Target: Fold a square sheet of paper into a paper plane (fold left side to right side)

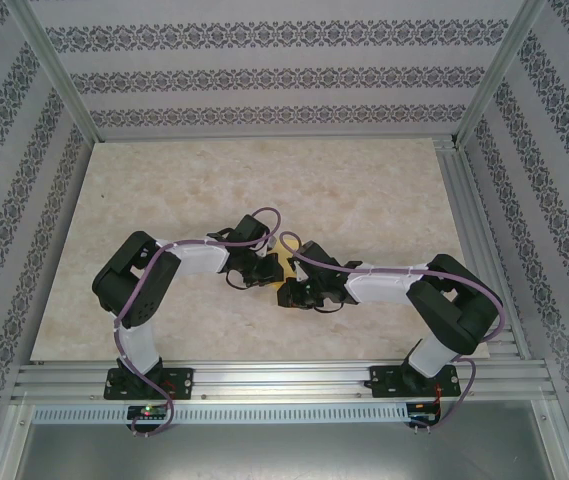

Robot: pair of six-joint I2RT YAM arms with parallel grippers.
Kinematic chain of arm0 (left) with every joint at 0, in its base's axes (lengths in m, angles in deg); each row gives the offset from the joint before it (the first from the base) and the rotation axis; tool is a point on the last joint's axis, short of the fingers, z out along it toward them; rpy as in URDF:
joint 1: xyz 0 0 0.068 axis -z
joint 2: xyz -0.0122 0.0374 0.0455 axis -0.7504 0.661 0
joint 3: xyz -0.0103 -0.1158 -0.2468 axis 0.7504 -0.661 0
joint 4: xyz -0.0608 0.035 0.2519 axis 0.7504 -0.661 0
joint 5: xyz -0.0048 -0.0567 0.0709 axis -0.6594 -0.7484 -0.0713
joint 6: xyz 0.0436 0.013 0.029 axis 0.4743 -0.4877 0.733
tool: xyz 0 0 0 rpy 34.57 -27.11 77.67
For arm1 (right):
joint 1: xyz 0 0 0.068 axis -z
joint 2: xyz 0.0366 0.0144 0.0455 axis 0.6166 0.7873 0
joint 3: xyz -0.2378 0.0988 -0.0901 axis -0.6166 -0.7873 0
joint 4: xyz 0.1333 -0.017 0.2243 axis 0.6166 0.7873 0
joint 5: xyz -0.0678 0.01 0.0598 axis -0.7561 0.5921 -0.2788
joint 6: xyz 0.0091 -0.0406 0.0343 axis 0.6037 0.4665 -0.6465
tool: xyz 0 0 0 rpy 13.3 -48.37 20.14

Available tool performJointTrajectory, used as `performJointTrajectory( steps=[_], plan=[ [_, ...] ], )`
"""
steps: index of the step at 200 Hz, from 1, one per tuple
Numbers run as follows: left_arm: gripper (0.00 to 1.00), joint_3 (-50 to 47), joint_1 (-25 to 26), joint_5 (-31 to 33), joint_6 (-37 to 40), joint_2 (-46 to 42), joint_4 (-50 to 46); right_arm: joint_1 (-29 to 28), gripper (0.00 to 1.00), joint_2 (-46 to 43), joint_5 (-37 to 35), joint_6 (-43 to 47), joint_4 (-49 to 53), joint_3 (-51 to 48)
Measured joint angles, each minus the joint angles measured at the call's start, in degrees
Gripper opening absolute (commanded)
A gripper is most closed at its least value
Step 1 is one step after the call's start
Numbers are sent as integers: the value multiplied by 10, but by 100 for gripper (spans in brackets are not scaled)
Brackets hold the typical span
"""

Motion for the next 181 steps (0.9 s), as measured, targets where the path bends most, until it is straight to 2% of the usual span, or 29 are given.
performJointTrajectory(
  steps=[125,181],
  plan=[
    [12,1,0,1,0,0,0,8,20,0,-7,9,24,-1],
    [17,10,1,12,5,-10,-24,15,10,5,4,2,13,-11]
  ],
)
